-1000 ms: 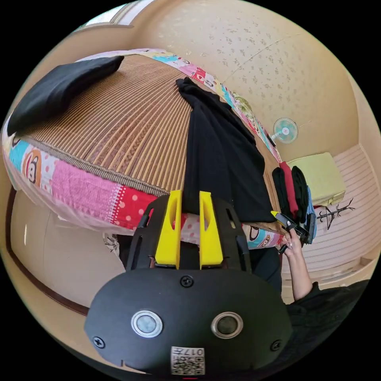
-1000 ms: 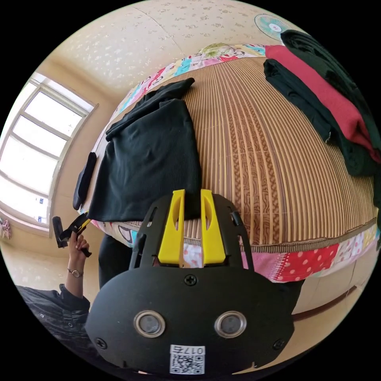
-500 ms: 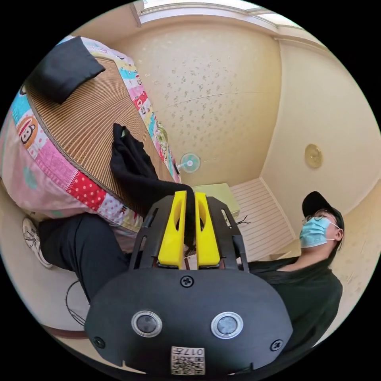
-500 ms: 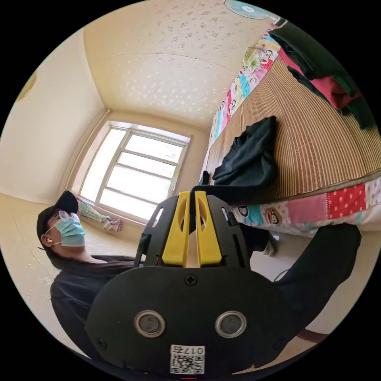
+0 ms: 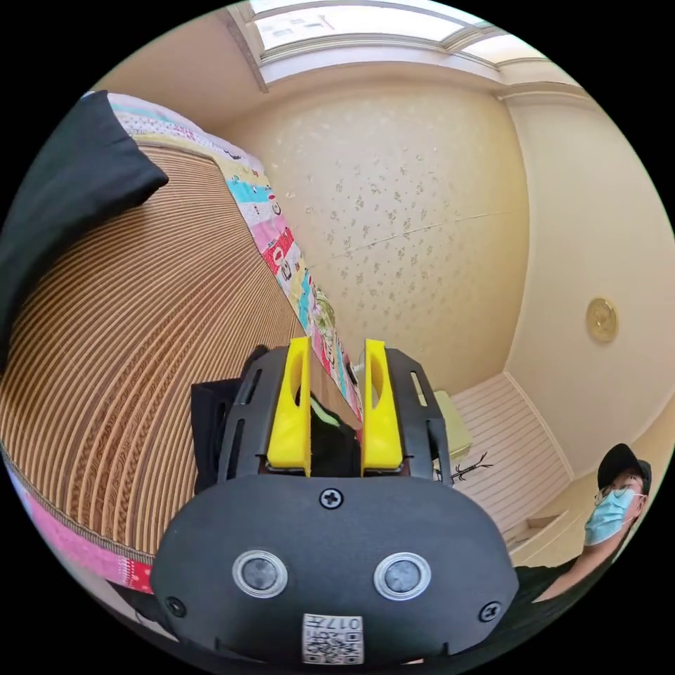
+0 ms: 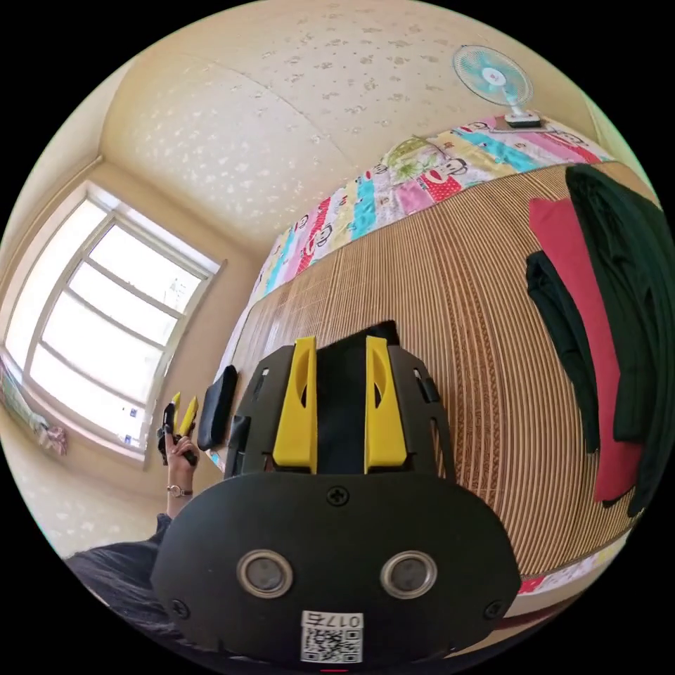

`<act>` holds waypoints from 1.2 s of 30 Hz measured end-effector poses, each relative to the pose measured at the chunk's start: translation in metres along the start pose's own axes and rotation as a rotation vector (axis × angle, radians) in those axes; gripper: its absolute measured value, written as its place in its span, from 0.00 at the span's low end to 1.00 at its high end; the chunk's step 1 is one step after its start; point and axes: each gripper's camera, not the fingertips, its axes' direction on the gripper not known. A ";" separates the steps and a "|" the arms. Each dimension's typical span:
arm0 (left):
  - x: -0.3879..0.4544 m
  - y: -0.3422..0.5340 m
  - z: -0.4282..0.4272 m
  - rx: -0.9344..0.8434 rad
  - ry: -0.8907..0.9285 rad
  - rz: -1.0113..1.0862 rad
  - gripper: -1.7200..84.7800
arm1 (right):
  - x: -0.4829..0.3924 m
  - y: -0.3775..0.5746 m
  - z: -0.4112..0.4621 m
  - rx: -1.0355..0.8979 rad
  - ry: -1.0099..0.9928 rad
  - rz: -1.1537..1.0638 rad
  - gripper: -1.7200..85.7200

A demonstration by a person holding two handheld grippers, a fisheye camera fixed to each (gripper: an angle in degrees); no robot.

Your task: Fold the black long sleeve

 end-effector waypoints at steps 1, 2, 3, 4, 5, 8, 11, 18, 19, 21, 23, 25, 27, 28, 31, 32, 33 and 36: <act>0.000 0.004 -0.003 0.009 -0.012 0.012 0.16 | -0.014 0.015 0.004 0.003 0.005 -0.066 0.13; -0.001 0.015 -0.009 0.010 -0.064 0.037 0.16 | -0.026 0.035 0.009 -0.001 0.021 -0.122 0.13; -0.003 0.032 -0.015 -0.009 -0.148 0.052 0.17 | -0.032 0.047 0.013 -0.005 0.032 -0.147 0.13; -0.005 0.042 -0.018 -0.024 -0.199 0.056 0.18 | -0.040 0.071 0.021 -0.019 0.048 -0.190 0.13; -0.010 0.064 -0.023 -0.055 -0.306 0.057 0.20 | -0.047 0.096 0.030 -0.029 0.066 -0.222 0.13; -0.024 0.120 -0.035 -0.094 -0.517 0.029 0.23 | -0.061 0.157 0.057 -0.010 0.170 -0.352 0.11; -0.048 0.155 -0.031 -0.139 -0.488 -0.069 0.22 | -0.054 0.201 0.101 -0.077 0.357 -0.431 0.07; -0.069 0.132 0.011 -0.163 -0.188 -0.190 0.06 | -0.020 0.199 0.105 -0.118 0.284 -0.333 0.04; -0.058 0.128 0.019 -0.162 -0.151 -0.155 0.06 | -0.015 0.199 0.103 -0.110 0.273 -0.333 0.04; 0.006 0.119 0.070 -0.240 -0.055 0.049 0.06 | -0.011 0.199 0.098 -0.105 0.266 -0.328 0.03; 0.057 0.129 0.119 -0.324 0.009 0.197 0.06 | -0.003 0.196 0.082 -0.104 0.240 -0.270 0.03; 0.099 0.155 0.170 -0.433 0.066 0.315 0.06 | 0.009 0.200 0.060 -0.092 0.186 -0.205 0.03; 0.134 0.206 0.231 -0.638 0.095 0.417 0.07 | 0.027 0.211 0.032 -0.056 0.128 -0.142 0.04; 0.139 0.219 0.242 -0.685 0.105 0.436 0.07 | 0.042 0.222 0.012 -0.032 0.096 -0.100 0.04; 0.145 0.267 0.262 -0.835 0.151 0.482 0.12 | 0.077 0.248 -0.029 -0.058 0.050 -0.022 0.06; 0.138 0.274 0.254 -0.831 0.161 0.466 0.13 | 0.090 0.258 -0.043 -0.091 0.048 0.008 0.08; 0.129 0.274 0.239 -0.786 0.171 0.445 0.14 | 0.097 0.262 -0.049 -0.104 0.046 0.021 0.09; 0.092 0.259 0.189 -0.589 0.026 0.369 0.15 | 0.124 0.279 -0.075 -0.133 -0.025 0.069 0.12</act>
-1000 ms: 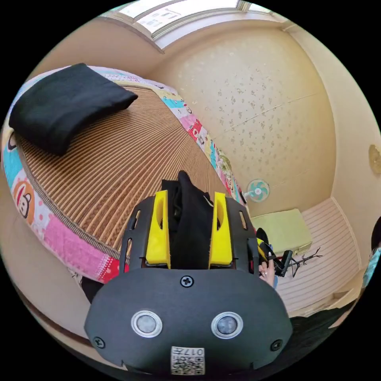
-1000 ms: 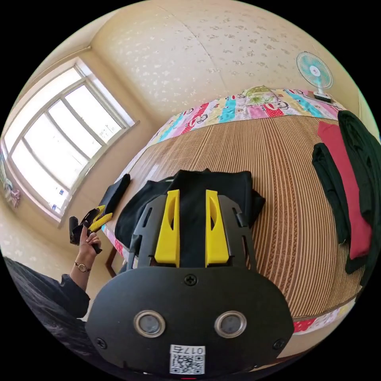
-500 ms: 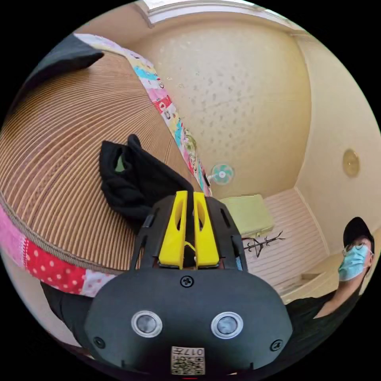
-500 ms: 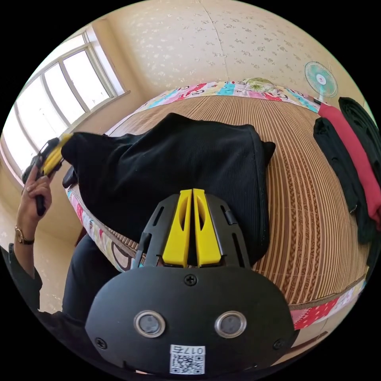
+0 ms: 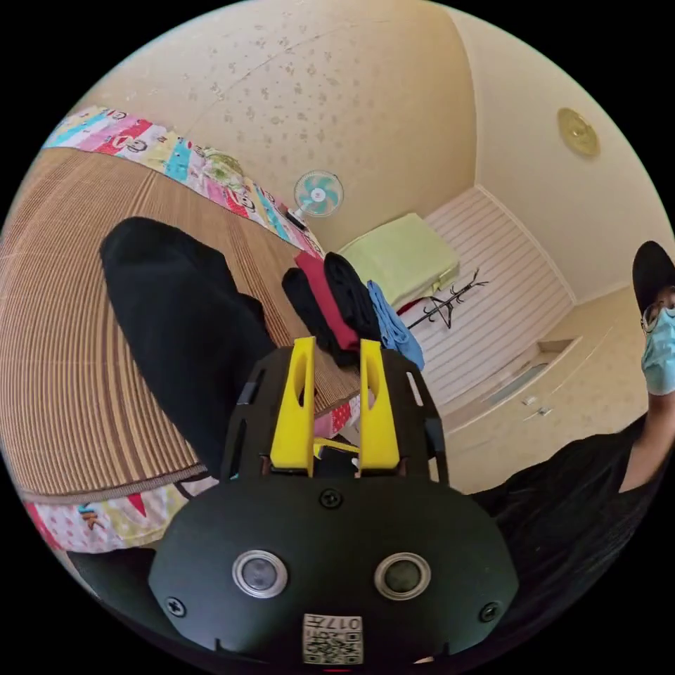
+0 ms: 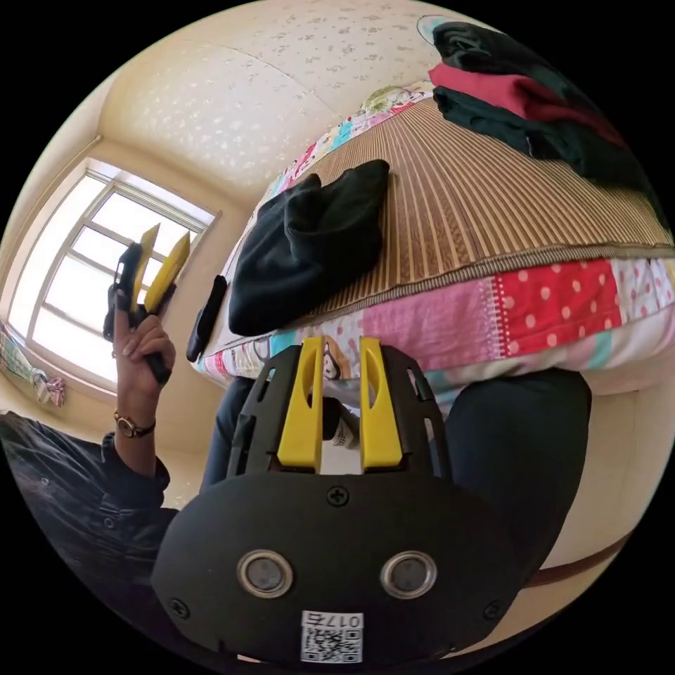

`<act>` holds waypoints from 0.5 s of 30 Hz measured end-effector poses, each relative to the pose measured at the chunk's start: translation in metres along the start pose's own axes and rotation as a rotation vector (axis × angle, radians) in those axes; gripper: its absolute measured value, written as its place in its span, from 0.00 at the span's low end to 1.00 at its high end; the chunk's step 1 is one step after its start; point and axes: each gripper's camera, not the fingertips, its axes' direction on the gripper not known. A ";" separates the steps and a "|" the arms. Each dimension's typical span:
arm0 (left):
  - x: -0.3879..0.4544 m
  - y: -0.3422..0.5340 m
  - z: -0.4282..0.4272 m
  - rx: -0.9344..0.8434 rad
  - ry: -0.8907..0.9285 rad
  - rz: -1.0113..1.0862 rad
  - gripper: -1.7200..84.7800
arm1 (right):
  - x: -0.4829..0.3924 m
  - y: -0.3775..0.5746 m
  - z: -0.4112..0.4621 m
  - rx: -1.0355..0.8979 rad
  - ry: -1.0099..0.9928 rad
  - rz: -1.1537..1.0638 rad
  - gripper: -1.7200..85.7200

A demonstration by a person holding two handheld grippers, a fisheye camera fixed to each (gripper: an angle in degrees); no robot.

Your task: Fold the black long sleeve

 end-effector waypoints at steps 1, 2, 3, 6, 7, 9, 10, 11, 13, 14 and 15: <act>-0.010 0.006 -0.009 0.031 -0.058 -0.051 0.15 | 0.010 0.003 -0.007 -0.010 -0.045 0.023 0.14; -0.031 0.018 -0.025 0.078 -0.163 -0.171 0.18 | 0.019 0.003 -0.011 -0.018 -0.097 0.039 0.16; -0.054 0.029 -0.035 0.097 -0.234 -0.291 0.20 | 0.022 0.003 -0.013 -0.020 -0.122 0.048 0.16; -0.106 0.045 -0.010 -0.076 -0.209 -0.448 0.20 | 0.039 -0.004 -0.018 -0.011 -0.263 0.106 0.21; -0.116 0.048 0.004 -0.147 -0.164 -0.474 0.18 | 0.046 -0.008 -0.016 -0.015 -0.338 0.149 0.23; -0.130 0.065 0.043 -0.260 0.068 -0.524 0.12 | 0.059 -0.013 -0.013 -0.009 -0.448 0.218 0.26; -0.128 0.069 0.046 -0.258 0.087 -0.533 0.11 | 0.068 -0.014 -0.016 0.014 -0.490 0.268 0.28; -0.119 0.074 0.053 -0.282 0.129 -0.521 0.10 | 0.077 -0.014 -0.019 0.030 -0.543 0.314 0.29; -0.085 0.076 0.057 -0.336 0.158 -0.419 0.10 | 0.088 -0.015 -0.024 0.042 -0.633 0.379 0.30; -0.053 0.078 0.058 -0.386 0.149 -0.316 0.10 | 0.091 -0.016 -0.026 0.037 -0.700 0.397 0.30; -0.020 0.082 0.058 -0.433 0.145 -0.215 0.10 | 0.090 -0.018 -0.026 0.032 -0.754 0.389 0.29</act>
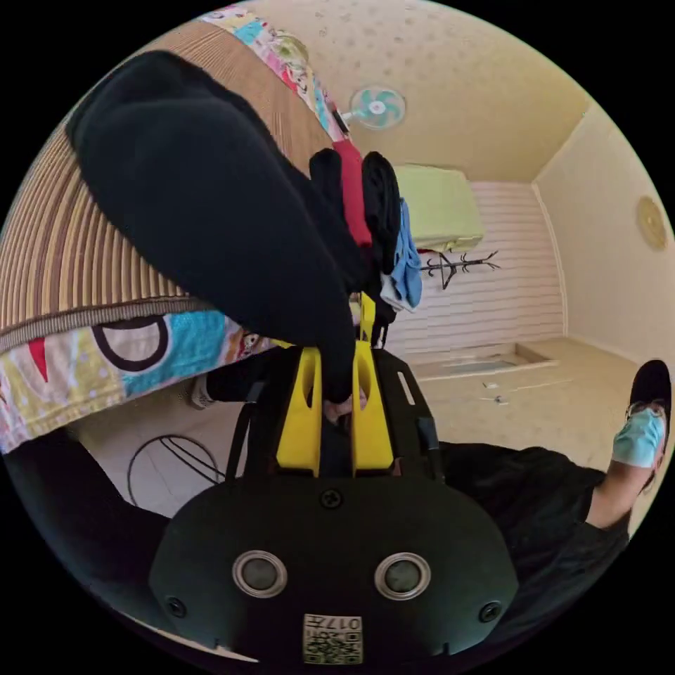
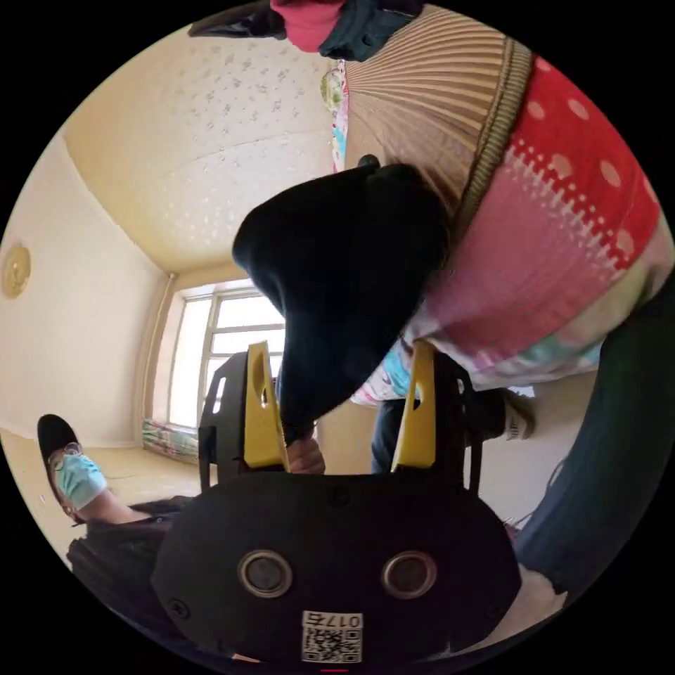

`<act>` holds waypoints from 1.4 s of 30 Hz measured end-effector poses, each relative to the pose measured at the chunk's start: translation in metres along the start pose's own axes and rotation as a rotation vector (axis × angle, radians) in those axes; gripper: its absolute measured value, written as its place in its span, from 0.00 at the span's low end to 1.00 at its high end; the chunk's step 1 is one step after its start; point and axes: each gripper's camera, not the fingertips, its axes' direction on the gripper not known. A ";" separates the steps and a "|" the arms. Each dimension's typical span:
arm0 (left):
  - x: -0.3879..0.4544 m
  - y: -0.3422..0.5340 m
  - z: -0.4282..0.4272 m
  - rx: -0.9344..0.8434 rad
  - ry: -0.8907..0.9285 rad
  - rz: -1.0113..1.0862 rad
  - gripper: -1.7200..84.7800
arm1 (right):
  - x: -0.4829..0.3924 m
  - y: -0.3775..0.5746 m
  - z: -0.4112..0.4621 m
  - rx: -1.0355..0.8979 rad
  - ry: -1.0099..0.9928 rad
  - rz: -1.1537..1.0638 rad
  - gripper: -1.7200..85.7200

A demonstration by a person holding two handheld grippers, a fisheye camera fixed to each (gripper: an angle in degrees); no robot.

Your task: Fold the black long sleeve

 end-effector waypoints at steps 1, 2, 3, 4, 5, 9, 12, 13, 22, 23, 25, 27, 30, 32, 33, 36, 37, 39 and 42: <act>0.014 0.005 0.004 -0.022 -0.008 0.042 0.10 | -0.003 -0.003 0.007 -0.055 -0.160 -0.017 0.28; 0.042 0.017 0.012 -0.067 -0.016 0.121 0.10 | -0.008 -0.003 0.008 -0.062 -0.254 0.008 0.27; 0.066 0.030 0.015 -0.079 -0.035 0.180 0.10 | -0.012 -0.002 0.006 -0.050 -0.283 0.006 0.26; 0.076 0.035 0.014 -0.067 -0.052 0.202 0.10 | -0.029 -0.004 0.002 -0.052 -0.306 -0.038 0.25; 0.095 0.044 0.008 -0.043 -0.071 0.247 0.11 | -0.058 -0.007 -0.001 -0.057 -0.262 -0.138 0.24; 0.139 0.067 -0.029 0.076 -0.002 0.416 0.13 | -0.165 -0.029 -0.027 -0.013 -0.196 -0.489 0.21; 0.142 0.076 -0.045 0.117 -0.080 0.414 0.14 | -0.251 -0.057 -0.069 0.129 -0.158 -0.724 0.19; 0.140 0.077 -0.047 0.120 -0.100 0.412 0.14 | -0.277 -0.068 -0.088 0.208 -0.106 -0.789 0.18; 0.055 0.096 -0.042 0.168 -0.151 0.076 0.17 | -0.250 -0.084 -0.187 0.776 0.654 -0.377 0.22; 0.045 0.100 -0.044 0.184 -0.182 0.043 0.17 | -0.233 -0.066 -0.175 0.808 0.775 -0.359 0.22; 0.034 0.101 -0.051 0.211 -0.273 0.005 0.16 | -0.209 -0.039 -0.140 0.798 0.916 -0.413 0.23; 0.025 0.091 -0.063 0.234 -0.411 -0.029 0.16 | -0.188 -0.023 -0.084 0.670 1.014 -0.530 0.23; 0.015 0.058 -0.078 0.268 -0.594 -0.034 0.18 | -0.155 -0.024 0.035 0.347 1.095 -0.685 0.24; 0.003 0.028 -0.086 0.279 -0.626 -0.027 0.20 | -0.132 -0.046 0.128 0.123 1.122 -0.718 0.25; -0.008 0.006 -0.090 0.284 -0.658 -0.035 0.21 | -0.127 -0.052 0.149 0.090 1.138 -0.725 0.25; -0.030 -0.042 -0.099 0.345 -0.769 -0.067 0.23 | -0.106 -0.085 0.250 0.002 1.318 -0.731 0.26; -0.034 -0.050 -0.100 0.351 -0.791 -0.071 0.24 | -0.099 -0.097 0.281 -0.005 1.378 -0.737 0.27; -0.050 -0.081 -0.096 0.354 -0.885 -0.102 0.26 | -0.090 -0.115 0.318 0.010 1.440 -0.719 0.28; -0.073 -0.104 -0.083 0.343 -0.950 -0.166 0.28 | -0.082 -0.136 0.355 0.081 1.559 -0.633 0.30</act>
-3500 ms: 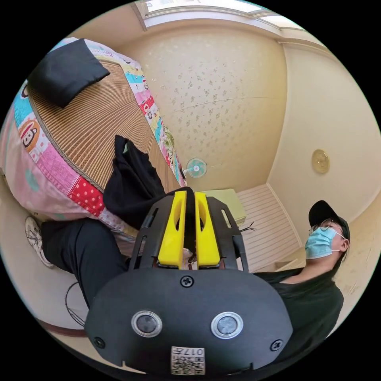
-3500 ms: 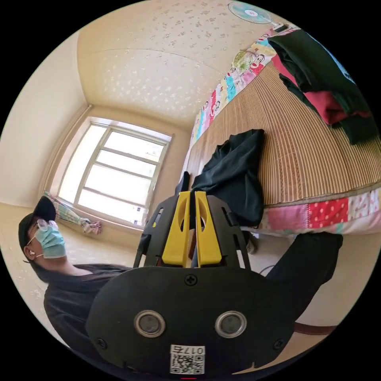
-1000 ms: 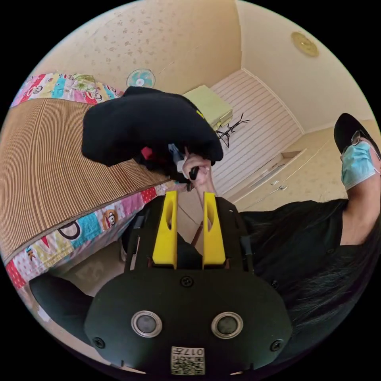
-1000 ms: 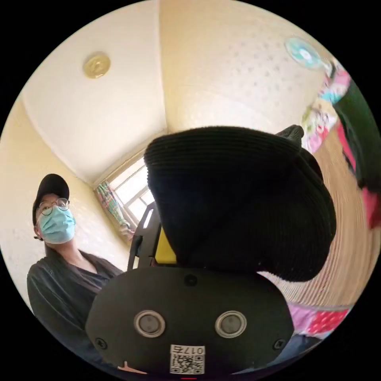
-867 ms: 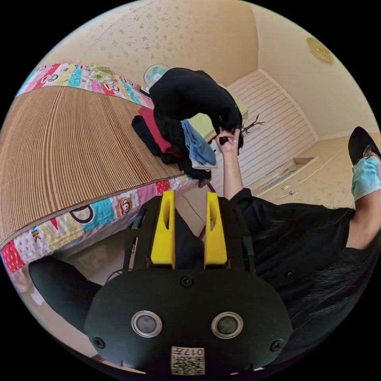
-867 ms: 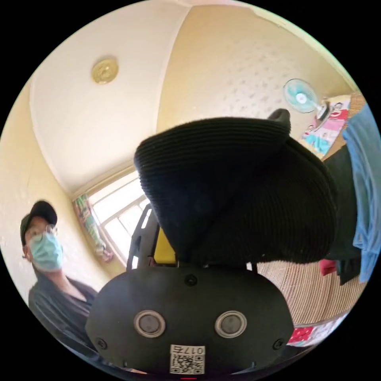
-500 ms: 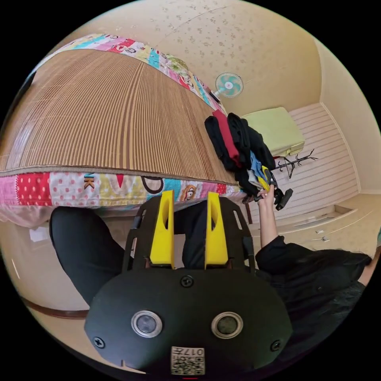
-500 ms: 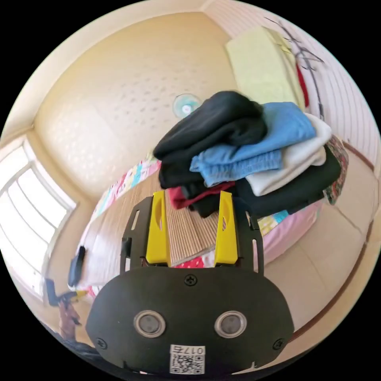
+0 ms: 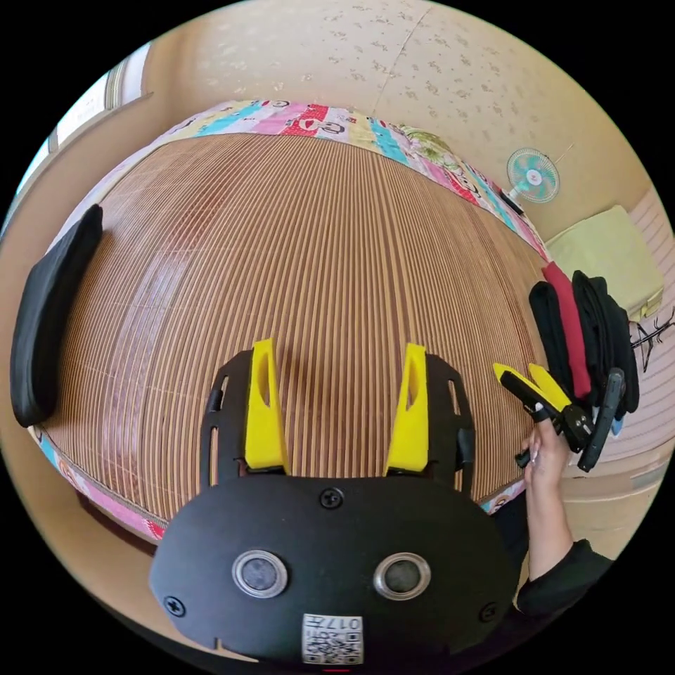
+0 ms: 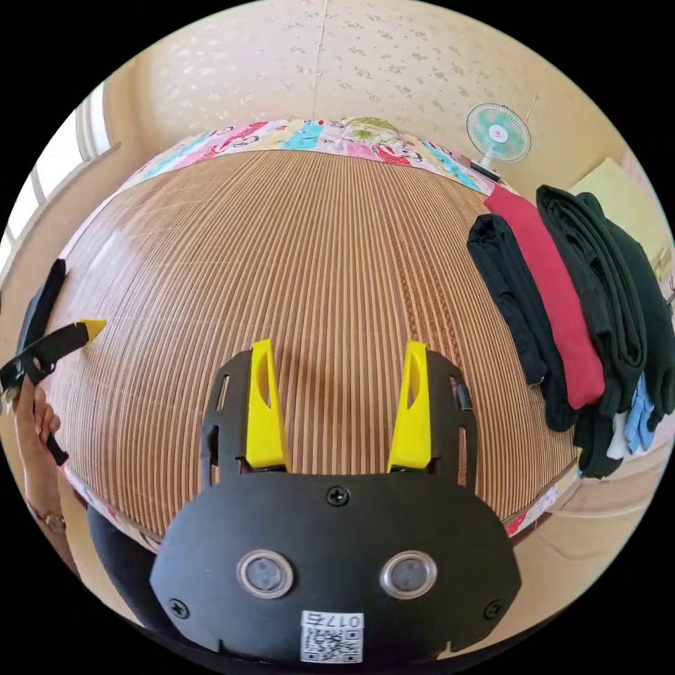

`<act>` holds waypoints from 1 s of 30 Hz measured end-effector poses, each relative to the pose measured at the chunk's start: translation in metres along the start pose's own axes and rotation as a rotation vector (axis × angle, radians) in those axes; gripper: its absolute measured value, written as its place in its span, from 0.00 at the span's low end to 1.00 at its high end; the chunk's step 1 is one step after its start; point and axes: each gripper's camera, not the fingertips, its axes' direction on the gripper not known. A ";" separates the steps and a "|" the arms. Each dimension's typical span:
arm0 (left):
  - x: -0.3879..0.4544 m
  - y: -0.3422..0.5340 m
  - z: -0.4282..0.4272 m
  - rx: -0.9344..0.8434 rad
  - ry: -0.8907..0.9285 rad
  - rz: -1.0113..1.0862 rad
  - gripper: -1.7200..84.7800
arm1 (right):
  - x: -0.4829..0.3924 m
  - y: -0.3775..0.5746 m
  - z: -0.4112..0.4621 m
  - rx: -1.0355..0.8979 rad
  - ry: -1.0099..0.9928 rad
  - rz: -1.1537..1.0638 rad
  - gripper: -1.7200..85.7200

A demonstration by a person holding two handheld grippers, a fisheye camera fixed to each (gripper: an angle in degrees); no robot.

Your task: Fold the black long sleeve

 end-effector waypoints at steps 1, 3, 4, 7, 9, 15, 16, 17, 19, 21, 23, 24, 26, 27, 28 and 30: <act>0.002 0.000 0.005 0.001 -0.011 0.000 0.28 | -0.006 -0.005 0.006 -0.020 0.040 0.036 0.32; 0.017 0.009 0.012 0.065 -0.128 0.025 0.26 | -0.008 -0.008 0.010 -0.028 0.033 0.084 0.33; 0.022 0.013 0.013 0.079 -0.157 0.036 0.26 | -0.005 -0.008 0.013 -0.043 0.000 0.112 0.33; 0.042 0.024 0.015 0.099 -0.246 0.049 0.26 | -0.001 -0.006 0.015 -0.041 -0.064 0.144 0.33; 0.041 0.026 0.013 0.099 -0.224 0.020 0.27 | -0.008 -0.007 0.016 -0.048 -0.041 0.131 0.33; 0.049 0.034 0.008 0.099 -0.221 0.049 0.27 | -0.016 -0.006 0.015 -0.050 -0.044 0.133 0.33; 0.049 0.034 0.007 0.098 -0.222 0.051 0.27 | -0.017 -0.005 0.015 -0.051 -0.042 0.131 0.33; 0.050 0.035 0.007 0.094 -0.224 0.053 0.27 | -0.018 -0.005 0.015 -0.052 -0.043 0.132 0.33; 0.050 0.038 0.004 0.091 -0.232 0.048 0.27 | -0.019 -0.004 0.015 -0.054 -0.044 0.133 0.33; 0.049 0.044 0.001 0.101 -0.226 0.052 0.27 | -0.020 -0.003 0.014 -0.054 -0.042 0.132 0.33; 0.049 0.043 0.000 0.094 -0.228 0.052 0.27 | -0.021 -0.001 0.014 -0.055 -0.041 0.132 0.33; 0.050 0.043 0.000 0.093 -0.233 0.054 0.27 | -0.021 -0.001 0.014 -0.055 -0.041 0.132 0.33; 0.050 0.044 -0.002 0.096 -0.238 0.057 0.27 | -0.021 0.001 0.014 -0.056 -0.040 0.132 0.33; 0.049 0.044 -0.002 0.095 -0.238 0.056 0.27 | -0.021 0.002 0.014 -0.056 -0.040 0.132 0.33; 0.049 0.044 -0.003 0.095 -0.236 0.056 0.27 | -0.021 0.002 0.013 -0.056 -0.039 0.132 0.33; 0.047 0.044 -0.005 0.095 -0.234 0.055 0.27 | -0.021 0.004 0.013 -0.057 -0.039 0.132 0.33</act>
